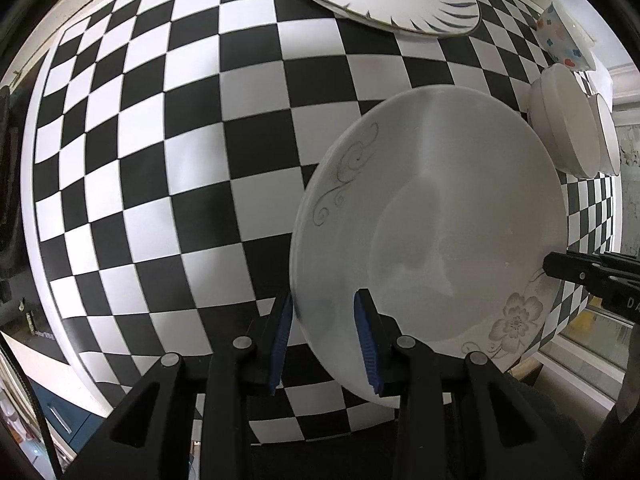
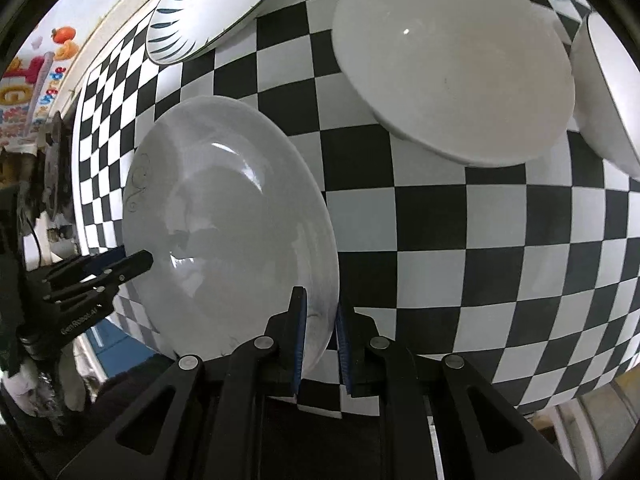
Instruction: Organize plates and bowls
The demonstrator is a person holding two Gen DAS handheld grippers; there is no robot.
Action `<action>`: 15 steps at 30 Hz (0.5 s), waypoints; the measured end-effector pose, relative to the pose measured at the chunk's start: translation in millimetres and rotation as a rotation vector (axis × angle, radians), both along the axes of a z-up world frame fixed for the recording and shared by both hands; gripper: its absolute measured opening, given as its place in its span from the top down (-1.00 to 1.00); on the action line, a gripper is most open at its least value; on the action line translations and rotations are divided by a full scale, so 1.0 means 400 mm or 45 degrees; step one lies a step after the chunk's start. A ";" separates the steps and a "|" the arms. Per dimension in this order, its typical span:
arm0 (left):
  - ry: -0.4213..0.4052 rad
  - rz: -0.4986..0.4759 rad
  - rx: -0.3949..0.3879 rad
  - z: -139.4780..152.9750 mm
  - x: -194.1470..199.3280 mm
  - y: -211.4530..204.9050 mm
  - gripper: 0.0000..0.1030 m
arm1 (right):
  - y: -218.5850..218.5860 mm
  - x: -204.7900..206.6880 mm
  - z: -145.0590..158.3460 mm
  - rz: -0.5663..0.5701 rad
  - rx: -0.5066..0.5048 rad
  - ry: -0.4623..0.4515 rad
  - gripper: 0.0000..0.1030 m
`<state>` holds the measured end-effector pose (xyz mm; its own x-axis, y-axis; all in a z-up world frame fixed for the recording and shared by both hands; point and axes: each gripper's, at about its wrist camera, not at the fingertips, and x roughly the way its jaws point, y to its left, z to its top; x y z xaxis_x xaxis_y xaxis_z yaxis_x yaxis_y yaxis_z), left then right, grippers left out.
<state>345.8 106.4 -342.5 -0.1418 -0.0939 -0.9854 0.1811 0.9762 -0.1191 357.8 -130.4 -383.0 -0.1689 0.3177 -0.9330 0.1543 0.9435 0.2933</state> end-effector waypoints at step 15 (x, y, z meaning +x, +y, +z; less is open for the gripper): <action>-0.204 0.166 -0.141 0.117 0.440 0.042 0.31 | -0.092 0.367 0.203 -0.135 0.131 -0.350 0.12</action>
